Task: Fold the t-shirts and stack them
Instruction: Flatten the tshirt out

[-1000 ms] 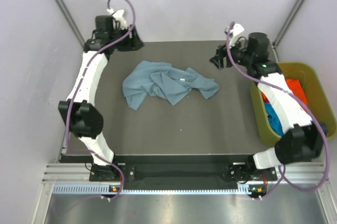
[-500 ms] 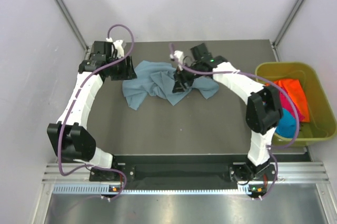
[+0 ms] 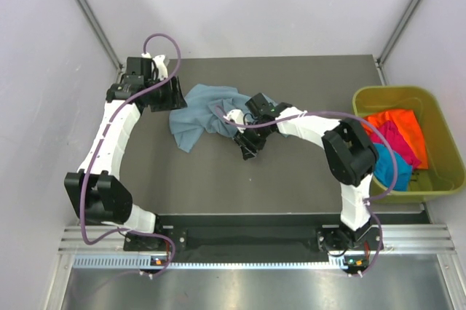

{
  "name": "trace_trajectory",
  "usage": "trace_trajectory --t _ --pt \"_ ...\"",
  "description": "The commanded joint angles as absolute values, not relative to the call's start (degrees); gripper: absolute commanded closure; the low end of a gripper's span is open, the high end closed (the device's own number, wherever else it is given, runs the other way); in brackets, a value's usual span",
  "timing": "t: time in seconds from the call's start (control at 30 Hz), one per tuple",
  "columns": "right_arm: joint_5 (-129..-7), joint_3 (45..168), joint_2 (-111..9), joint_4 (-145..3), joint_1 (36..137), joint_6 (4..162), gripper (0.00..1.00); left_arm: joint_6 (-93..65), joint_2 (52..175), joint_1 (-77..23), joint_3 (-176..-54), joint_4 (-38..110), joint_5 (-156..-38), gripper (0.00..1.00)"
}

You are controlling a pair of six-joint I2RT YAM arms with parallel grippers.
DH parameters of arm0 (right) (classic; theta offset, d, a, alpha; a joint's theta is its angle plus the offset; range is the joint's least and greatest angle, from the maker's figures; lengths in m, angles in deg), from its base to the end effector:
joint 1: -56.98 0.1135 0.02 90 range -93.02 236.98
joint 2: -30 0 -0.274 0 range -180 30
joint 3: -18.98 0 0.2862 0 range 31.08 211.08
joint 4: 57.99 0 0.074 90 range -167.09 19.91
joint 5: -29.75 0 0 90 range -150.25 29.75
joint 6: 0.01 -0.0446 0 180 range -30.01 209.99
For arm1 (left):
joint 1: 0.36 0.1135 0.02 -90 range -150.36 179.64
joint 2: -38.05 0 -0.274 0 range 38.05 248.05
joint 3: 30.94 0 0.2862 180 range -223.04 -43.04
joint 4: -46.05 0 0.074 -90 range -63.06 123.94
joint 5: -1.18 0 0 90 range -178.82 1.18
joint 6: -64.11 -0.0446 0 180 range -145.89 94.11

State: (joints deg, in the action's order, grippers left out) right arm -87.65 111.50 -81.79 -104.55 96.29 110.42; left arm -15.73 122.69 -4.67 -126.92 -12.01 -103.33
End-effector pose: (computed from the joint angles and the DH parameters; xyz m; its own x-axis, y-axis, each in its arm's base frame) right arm 0.3262 0.2936 0.1698 -0.4143 -0.7397 -0.5302 -0.9101 0.3301 0.2505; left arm 0.3535 -0.0378 0.3573 -0.7576 -0.1142 -0.6426 0.1122 0.9472 -0.3005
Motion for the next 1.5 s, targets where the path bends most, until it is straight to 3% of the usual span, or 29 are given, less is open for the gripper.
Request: trace_trajectory --t 0.0,0.7,0.83,0.87,0.97,1.47 --pt "-83.1 112.6 -82.8 -98.0 96.0 109.9 0.53 -14.2 121.7 -4.3 -126.8 -10.3 -104.2 0.38" --pt "-79.5 120.3 -91.9 -93.7 97.0 106.4 0.55 -12.7 122.2 -4.2 -124.8 -10.2 -106.6 0.38" --pt "-77.0 120.3 -92.9 -93.9 97.5 106.7 0.69 -12.7 121.5 -4.2 -124.2 -10.7 -106.5 0.39" --pt "-76.5 120.1 -92.7 -93.8 97.5 106.7 0.8 -12.6 121.2 -4.2 -123.6 -10.7 -106.6 0.39" --pt "-73.8 119.6 -91.1 -93.6 97.4 107.0 1.0 -12.4 120.7 -4.2 -122.8 -10.5 -106.8 0.39" --pt "-69.3 119.6 -78.1 -94.1 94.7 109.1 1.0 -10.8 121.1 -4.2 -120.5 -9.1 -108.8 0.41"
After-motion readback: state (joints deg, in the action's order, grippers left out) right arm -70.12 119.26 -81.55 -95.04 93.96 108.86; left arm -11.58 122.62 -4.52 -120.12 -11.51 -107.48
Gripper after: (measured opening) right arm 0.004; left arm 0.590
